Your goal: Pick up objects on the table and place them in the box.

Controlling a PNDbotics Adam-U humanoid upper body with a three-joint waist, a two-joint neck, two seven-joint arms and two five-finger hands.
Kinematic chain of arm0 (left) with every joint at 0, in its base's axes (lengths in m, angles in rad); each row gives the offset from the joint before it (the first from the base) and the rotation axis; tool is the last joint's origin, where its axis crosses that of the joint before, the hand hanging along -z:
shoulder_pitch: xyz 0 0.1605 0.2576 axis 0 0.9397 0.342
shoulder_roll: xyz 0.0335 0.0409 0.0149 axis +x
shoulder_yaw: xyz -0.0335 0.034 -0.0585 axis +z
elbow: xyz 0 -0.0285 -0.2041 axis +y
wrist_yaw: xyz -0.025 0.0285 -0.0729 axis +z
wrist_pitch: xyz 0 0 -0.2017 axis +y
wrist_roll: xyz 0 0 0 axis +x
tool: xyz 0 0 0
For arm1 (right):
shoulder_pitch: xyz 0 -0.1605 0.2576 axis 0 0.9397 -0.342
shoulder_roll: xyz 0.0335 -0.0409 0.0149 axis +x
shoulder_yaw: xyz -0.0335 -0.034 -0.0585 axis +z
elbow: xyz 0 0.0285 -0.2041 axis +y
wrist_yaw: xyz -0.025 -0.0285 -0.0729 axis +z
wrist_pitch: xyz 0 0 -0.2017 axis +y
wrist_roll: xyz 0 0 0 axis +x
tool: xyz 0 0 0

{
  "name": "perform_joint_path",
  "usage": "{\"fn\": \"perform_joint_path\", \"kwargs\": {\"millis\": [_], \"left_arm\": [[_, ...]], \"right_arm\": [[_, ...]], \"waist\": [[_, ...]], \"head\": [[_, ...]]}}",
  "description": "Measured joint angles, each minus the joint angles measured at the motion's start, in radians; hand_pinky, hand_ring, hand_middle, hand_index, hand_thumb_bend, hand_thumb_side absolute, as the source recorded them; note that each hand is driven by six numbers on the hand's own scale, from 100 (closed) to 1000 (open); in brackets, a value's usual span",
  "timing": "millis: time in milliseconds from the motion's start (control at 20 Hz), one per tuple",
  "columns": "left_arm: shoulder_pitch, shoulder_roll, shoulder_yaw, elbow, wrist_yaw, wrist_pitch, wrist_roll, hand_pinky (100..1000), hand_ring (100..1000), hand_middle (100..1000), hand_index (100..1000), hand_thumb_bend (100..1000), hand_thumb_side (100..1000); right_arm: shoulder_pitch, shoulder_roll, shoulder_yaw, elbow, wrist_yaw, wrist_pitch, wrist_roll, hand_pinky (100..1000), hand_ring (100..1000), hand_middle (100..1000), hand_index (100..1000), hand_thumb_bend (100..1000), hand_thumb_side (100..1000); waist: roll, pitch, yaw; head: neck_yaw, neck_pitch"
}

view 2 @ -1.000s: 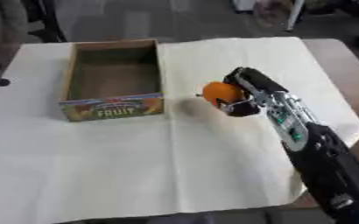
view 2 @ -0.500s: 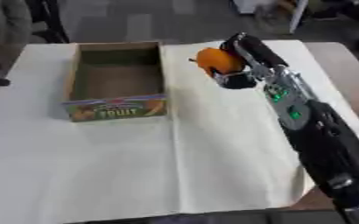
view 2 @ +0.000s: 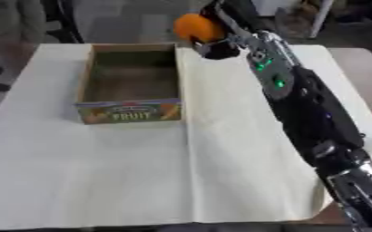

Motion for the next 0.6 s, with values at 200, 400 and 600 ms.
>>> {"fn": "perform_joint_path", "kwargs": {"millis": [200, 400, 600], "left_arm": [[-0.009, -0.006, -0.007, 0.000, 0.003, 0.002, -0.007, 625, 736, 613, 712, 444, 400], [-0.017, -0.009, -0.013, -0.001, 0.006, 0.003, -0.014, 626, 736, 613, 711, 444, 401], [-0.030, -0.015, -0.020, -0.004, 0.007, 0.005, -0.021, 626, 737, 613, 712, 443, 403]], "right_arm": [[-0.055, 0.049, 0.002, 0.079, 0.022, -0.006, -0.009, 313, 460, 349, 498, 100, 136], [-0.088, 0.097, 0.004, 0.160, 0.072, -0.017, -0.020, 335, 477, 370, 519, 102, 148], [-0.108, 0.142, 0.001, 0.239, 0.131, -0.025, -0.030, 373, 500, 407, 558, 201, 140]], "waist": [[-0.004, 0.008, 0.022], [-0.003, 0.014, 0.040], [-0.004, 0.025, 0.064]], "head": [[-0.014, 0.000], [-0.029, 0.000], [-0.045, 0.000]]}}
